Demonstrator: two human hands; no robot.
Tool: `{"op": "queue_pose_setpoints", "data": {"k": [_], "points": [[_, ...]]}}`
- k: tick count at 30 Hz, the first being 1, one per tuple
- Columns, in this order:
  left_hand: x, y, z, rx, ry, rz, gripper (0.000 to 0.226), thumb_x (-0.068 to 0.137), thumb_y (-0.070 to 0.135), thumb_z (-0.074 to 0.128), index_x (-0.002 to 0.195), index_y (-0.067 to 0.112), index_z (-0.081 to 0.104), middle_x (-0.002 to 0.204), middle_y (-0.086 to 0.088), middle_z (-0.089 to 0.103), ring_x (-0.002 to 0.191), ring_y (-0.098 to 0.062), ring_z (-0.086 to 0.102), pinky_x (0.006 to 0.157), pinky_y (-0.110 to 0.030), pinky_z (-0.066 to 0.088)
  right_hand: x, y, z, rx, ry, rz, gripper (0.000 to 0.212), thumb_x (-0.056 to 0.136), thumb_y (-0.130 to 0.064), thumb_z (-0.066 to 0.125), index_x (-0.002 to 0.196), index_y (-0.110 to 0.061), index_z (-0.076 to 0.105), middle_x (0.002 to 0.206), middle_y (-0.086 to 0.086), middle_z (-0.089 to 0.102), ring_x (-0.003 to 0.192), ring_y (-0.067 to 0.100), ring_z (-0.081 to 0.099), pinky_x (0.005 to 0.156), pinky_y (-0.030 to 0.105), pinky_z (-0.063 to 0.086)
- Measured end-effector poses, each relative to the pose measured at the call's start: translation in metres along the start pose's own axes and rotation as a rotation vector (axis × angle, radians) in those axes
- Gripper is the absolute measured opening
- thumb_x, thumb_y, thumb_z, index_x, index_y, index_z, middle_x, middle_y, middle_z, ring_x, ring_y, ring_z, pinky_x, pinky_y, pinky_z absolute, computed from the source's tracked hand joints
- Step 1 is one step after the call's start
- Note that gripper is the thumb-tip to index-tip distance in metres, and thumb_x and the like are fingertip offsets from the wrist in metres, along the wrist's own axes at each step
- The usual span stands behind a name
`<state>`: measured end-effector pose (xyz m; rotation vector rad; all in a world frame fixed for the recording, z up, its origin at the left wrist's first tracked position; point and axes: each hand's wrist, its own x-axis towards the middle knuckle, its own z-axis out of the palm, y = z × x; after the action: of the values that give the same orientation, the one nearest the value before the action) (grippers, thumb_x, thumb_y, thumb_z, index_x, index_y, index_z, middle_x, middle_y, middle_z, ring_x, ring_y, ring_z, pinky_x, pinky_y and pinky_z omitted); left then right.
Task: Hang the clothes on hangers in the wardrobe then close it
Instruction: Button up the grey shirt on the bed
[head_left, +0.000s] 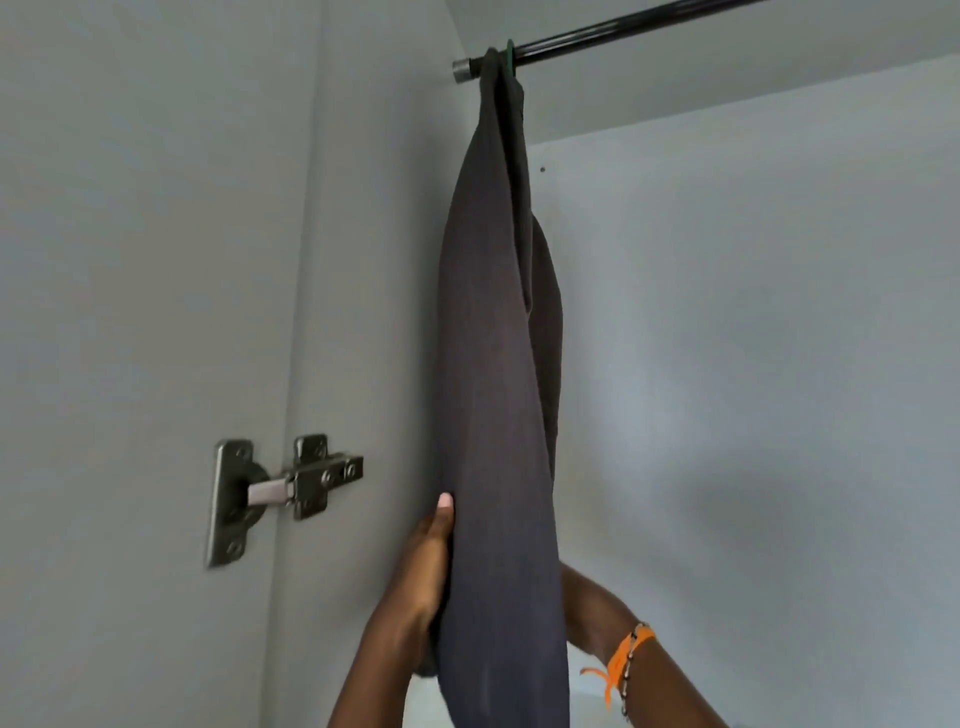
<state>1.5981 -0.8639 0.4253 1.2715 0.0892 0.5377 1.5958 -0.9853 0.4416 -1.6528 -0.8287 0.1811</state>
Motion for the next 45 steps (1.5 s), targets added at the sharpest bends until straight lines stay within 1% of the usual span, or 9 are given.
{"op": "queue_pose_setpoints", "data": {"k": [3, 5, 7, 9, 12, 19, 25, 30, 45], "points": [[-0.027, 0.011, -0.003, 0.112, 0.017, 0.049, 0.025, 0.099, 0.034, 0.043, 0.096, 0.014, 0.058, 0.082, -0.004, 0.063, 0.071, -0.013, 0.058, 0.049, -0.023, 0.045, -0.001, -0.003, -0.005, 0.155, 0.208, -0.143, 0.032, 0.099, -0.001, 0.038, 0.076, -0.021, 0.046, 0.075, -0.004, 0.051, 0.062, 0.003, 0.054, 0.06, 0.015, 0.044], [-0.039, 0.011, -0.007, 0.145, 0.018, 0.095, 0.018, 0.099, 0.029, 0.046, 0.091, 0.017, 0.056, 0.089, -0.004, 0.062, 0.078, -0.015, 0.058, 0.057, -0.024, 0.043, -0.005, -0.004, 0.004, 0.279, 0.285, -0.226, 0.022, 0.1, -0.014, 0.042, 0.081, -0.013, 0.053, 0.067, -0.001, 0.06, 0.052, 0.002, 0.058, 0.056, 0.02, 0.046], [-0.143, -0.007, -0.012, 0.169, 0.144, 0.037, 0.015, 0.098, 0.029, 0.047, 0.09, 0.02, 0.055, 0.097, -0.003, 0.061, 0.089, -0.018, 0.058, 0.065, -0.026, 0.043, -0.099, 0.0, 0.017, 0.37, 0.26, -0.163, 0.025, 0.101, -0.027, 0.04, 0.097, -0.009, 0.057, 0.075, 0.001, 0.066, 0.061, 0.005, 0.063, 0.057, 0.02, 0.05], [-0.152, -0.009, -0.015, 0.15, 0.171, 0.106, 0.015, 0.099, 0.027, 0.046, 0.088, 0.021, 0.055, 0.098, -0.002, 0.06, 0.096, -0.02, 0.056, 0.077, -0.029, 0.042, -0.109, 0.006, 0.024, 0.398, 0.342, -0.257, 0.031, 0.101, -0.033, 0.037, 0.106, -0.009, 0.056, 0.086, 0.003, 0.064, 0.068, 0.005, 0.062, 0.063, 0.021, 0.05], [-0.17, 0.002, -0.016, 0.159, 0.233, 0.179, 0.017, 0.099, 0.026, 0.046, 0.094, 0.016, 0.058, 0.101, -0.005, 0.061, 0.098, -0.021, 0.056, 0.088, -0.033, 0.042, -0.126, 0.001, 0.03, 0.344, 0.464, -0.337, 0.017, 0.1, -0.023, 0.042, 0.095, -0.016, 0.057, 0.082, 0.0, 0.059, 0.069, 0.007, 0.055, 0.063, 0.024, 0.045], [-0.314, -0.002, -0.026, 0.124, 0.335, 0.158, 0.017, 0.098, 0.021, 0.047, 0.105, 0.01, 0.059, 0.088, -0.003, 0.062, 0.084, -0.017, 0.06, 0.084, -0.027, 0.047, -0.246, 0.013, 0.082, 0.382, 0.383, -0.237, 0.015, 0.094, -0.003, 0.049, 0.081, -0.01, 0.054, 0.07, 0.001, 0.05, 0.063, 0.01, 0.044, 0.06, 0.018, 0.039], [-0.428, 0.004, -0.077, 0.191, 0.492, 0.102, 0.021, 0.098, 0.022, 0.048, 0.109, 0.009, 0.061, 0.09, -0.001, 0.063, 0.089, -0.016, 0.06, 0.087, -0.029, 0.047, -0.335, 0.002, 0.167, 0.444, 0.16, -0.078, 0.012, 0.092, -0.004, 0.05, 0.083, -0.008, 0.055, 0.068, 0.002, 0.051, 0.057, 0.008, 0.044, 0.055, 0.016, 0.038], [-0.544, 0.016, -0.149, 0.21, 0.641, 0.108, 0.022, 0.099, 0.019, 0.045, 0.092, 0.015, 0.065, 0.089, 0.0, 0.062, 0.09, -0.017, 0.059, 0.084, -0.027, 0.047, -0.415, -0.023, 0.273, 0.486, -0.093, 0.014, 0.012, 0.093, -0.006, 0.05, 0.084, -0.008, 0.058, 0.069, 0.002, 0.054, 0.058, 0.009, 0.046, 0.057, 0.019, 0.04], [-0.981, 0.078, -0.4, 0.14, 1.399, 0.114, 0.022, 0.096, 0.014, 0.046, 0.082, 0.016, 0.063, 0.078, 0.0, 0.061, 0.073, -0.012, 0.054, 0.07, -0.023, 0.042, -0.734, -0.144, 0.64, 0.636, -0.842, 0.28, 0.019, 0.092, -0.006, 0.051, 0.075, -0.014, 0.056, 0.063, -0.002, 0.052, 0.054, 0.008, 0.045, 0.054, 0.021, 0.038]]}}
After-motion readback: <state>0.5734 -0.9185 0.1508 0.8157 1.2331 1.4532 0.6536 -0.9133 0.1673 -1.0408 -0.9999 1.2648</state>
